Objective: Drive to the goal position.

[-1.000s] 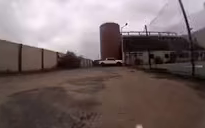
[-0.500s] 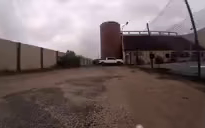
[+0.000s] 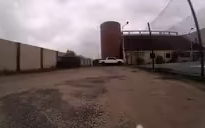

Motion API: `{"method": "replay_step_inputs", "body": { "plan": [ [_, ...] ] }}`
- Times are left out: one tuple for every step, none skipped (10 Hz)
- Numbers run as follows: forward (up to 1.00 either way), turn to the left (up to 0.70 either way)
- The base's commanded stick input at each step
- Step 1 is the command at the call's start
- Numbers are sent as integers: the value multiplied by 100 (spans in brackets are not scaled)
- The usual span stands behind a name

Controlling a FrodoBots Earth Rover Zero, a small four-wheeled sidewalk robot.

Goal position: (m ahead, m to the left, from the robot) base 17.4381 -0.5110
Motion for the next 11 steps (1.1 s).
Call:
{"method": "replay_step_inputs", "body": {
  "plan": [
    [0, 0],
    [0, 0],
    [0, 0],
    [45, 0],
    [64, 0],
    [70, 0],
    [70, 0],
    [70, 0],
    [70, 0],
    [70, 0],
    [70, 0]
  ]
}}
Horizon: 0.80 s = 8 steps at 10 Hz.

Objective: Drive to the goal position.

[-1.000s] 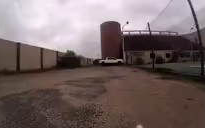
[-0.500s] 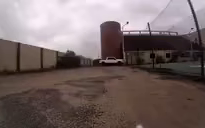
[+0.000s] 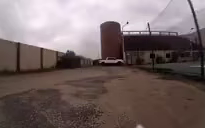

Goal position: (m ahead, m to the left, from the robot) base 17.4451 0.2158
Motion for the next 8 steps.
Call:
{"method": "replay_step_inputs", "body": {
  "plan": [
    [70, 0],
    [70, 0],
    [70, 0],
    [70, 0],
    [70, 0],
    [70, 0],
    [70, 0],
    [70, 0]
  ]
}}
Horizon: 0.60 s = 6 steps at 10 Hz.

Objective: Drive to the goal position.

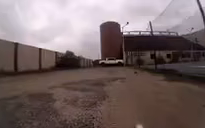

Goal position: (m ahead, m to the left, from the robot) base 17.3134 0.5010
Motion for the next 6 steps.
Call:
{"method": "replay_step_inputs", "body": {
  "plan": [
    [70, 0],
    [70, 0],
    [70, 0],
    [70, 0],
    [70, 0],
    [70, 0]
  ]
}}
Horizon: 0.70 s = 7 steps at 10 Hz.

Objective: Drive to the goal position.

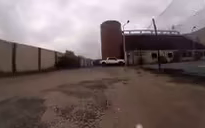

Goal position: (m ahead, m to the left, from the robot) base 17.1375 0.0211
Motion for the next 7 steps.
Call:
{"method": "replay_step_inputs", "body": {
  "plan": [
    [70, 0],
    [70, 0],
    [70, 0],
    [70, 0],
    [70, 0],
    [70, 0],
    [70, 0]
  ]
}}
